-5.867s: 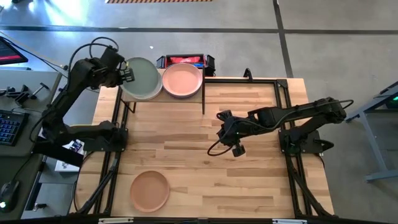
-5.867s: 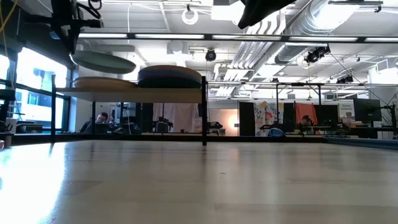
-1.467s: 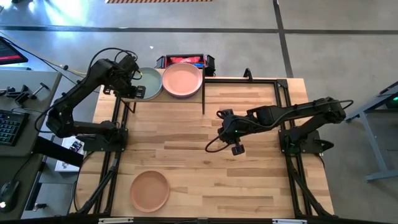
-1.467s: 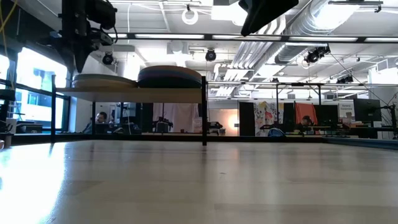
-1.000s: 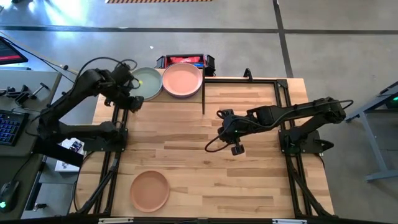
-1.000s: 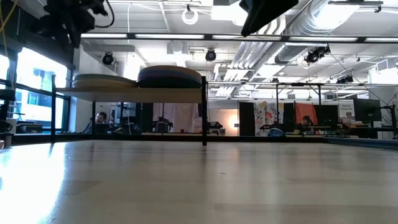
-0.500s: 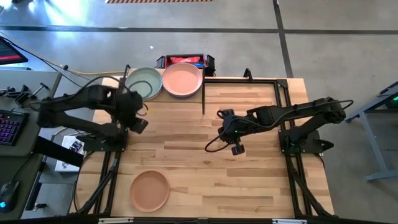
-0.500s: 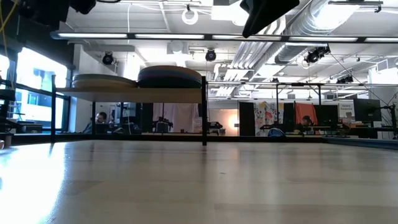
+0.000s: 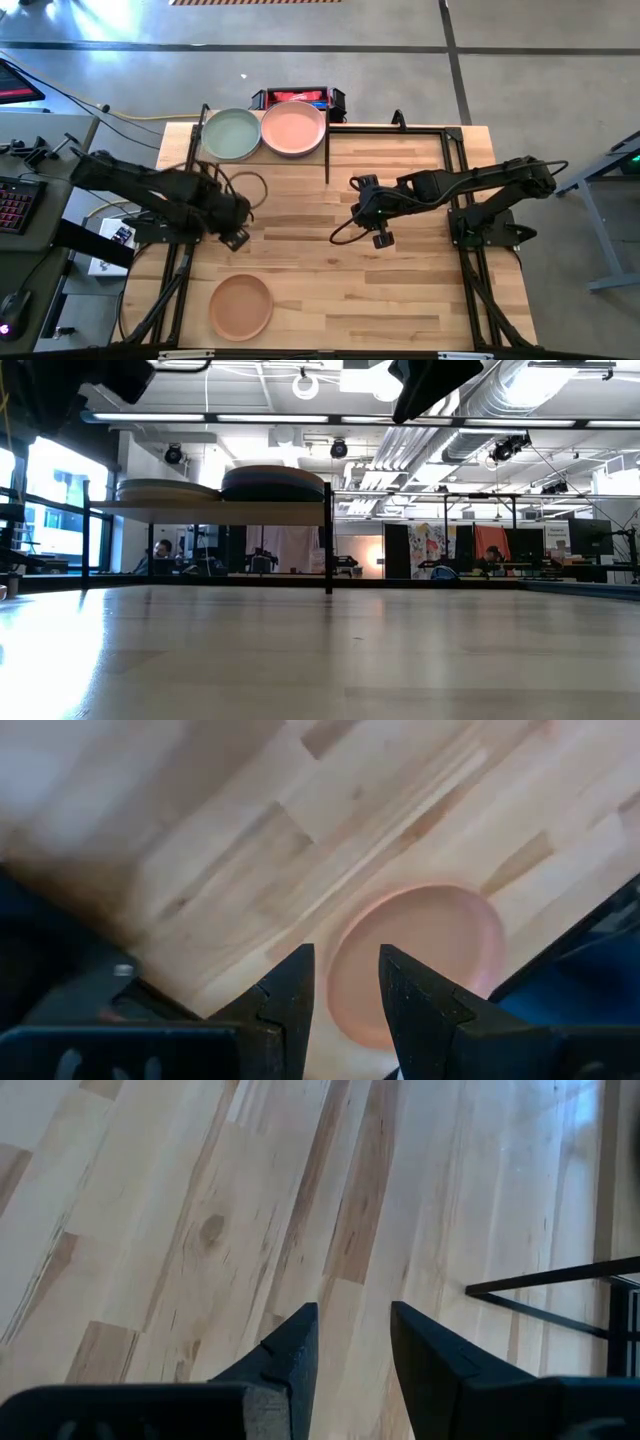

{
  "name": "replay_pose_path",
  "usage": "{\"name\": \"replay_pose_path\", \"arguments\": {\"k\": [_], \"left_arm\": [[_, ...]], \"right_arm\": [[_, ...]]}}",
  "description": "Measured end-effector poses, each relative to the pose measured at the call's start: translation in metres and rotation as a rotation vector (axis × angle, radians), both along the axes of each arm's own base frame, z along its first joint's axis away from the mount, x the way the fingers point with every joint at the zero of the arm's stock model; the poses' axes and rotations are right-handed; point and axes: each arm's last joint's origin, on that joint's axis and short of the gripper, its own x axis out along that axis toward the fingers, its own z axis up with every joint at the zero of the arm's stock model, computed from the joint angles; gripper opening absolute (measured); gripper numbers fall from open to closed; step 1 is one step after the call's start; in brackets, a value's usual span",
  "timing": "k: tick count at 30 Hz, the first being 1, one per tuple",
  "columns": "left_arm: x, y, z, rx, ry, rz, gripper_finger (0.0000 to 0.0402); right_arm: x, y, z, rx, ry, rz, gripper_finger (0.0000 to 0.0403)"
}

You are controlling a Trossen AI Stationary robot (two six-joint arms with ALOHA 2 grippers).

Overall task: Place and stack plates onto a shelf
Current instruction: Stack the brown plate on top of the light blue plate on the shelf

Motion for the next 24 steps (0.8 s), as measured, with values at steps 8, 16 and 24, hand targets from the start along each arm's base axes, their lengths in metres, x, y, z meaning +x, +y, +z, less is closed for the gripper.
{"name": "replay_pose_path", "arguments": {"k": [8,16,24], "left_arm": [[0.019,-0.028,-0.036,-0.068,-0.037,-0.087,0.0103],[0.028,-0.050,-0.060,-0.050,0.049,-0.199,0.0103],[0.038,-0.070,-0.088,-0.011,0.142,-0.312,0.0103]], "right_arm": [[-0.001,-0.001,-0.001,0.001,0.011,-0.005,0.0106],[0.000,-0.005,-0.001,0.005,0.011,-0.017,0.0106],[0.000,-0.009,-0.001,0.006,0.012,-0.032,0.0106]]}}
